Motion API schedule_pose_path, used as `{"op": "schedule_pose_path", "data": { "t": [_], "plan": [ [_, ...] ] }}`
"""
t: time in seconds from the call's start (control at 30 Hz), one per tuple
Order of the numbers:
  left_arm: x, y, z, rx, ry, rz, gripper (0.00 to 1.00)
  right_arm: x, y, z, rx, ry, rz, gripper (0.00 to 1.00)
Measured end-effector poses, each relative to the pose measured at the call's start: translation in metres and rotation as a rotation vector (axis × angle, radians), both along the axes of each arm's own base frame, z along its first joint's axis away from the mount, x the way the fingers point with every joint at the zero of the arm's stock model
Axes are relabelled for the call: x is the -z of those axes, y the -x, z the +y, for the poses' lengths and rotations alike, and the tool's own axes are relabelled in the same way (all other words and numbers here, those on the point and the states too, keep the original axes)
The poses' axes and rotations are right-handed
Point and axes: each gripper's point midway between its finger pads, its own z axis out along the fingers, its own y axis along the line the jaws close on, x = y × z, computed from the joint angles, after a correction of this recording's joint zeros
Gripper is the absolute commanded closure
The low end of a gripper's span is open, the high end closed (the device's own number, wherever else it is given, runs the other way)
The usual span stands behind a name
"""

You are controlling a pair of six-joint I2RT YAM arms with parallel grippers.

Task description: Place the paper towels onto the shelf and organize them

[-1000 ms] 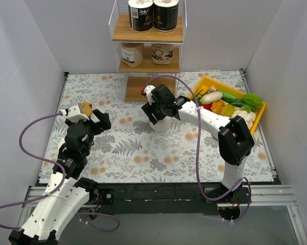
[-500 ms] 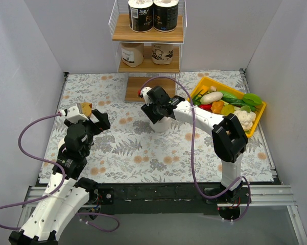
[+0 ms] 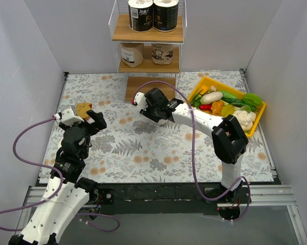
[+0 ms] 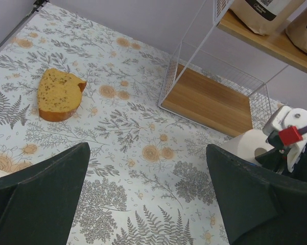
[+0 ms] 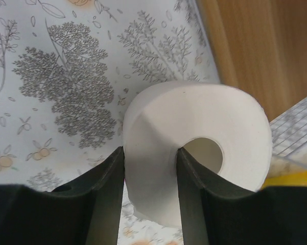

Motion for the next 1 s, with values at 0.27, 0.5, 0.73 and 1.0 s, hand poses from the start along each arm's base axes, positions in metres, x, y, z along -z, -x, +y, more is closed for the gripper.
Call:
{"op": "schedule_pose_path", "data": {
  "t": [0.27,0.5,0.73,1.0],
  "plan": [
    [0.000,0.000,0.003,-0.018,-0.002,-0.001,0.02,-0.007,-0.027,-0.006,-0.207,0.120,-0.248,0.56],
    [0.000,0.000,0.004,-0.022,-0.002,-0.001,0.02,-0.026,-0.059,-0.008,-0.270,0.114,-0.376,0.54],
    [0.000,0.000,0.004,-0.022,-0.002,-0.002,0.02,-0.023,-0.082,-0.014,-0.294,0.118,-0.424,0.52],
    [-0.001,0.000,0.004,-0.022,-0.001,-0.003,0.02,-0.005,-0.106,-0.016,-0.310,0.142,-0.470,0.42]
  ]
}}
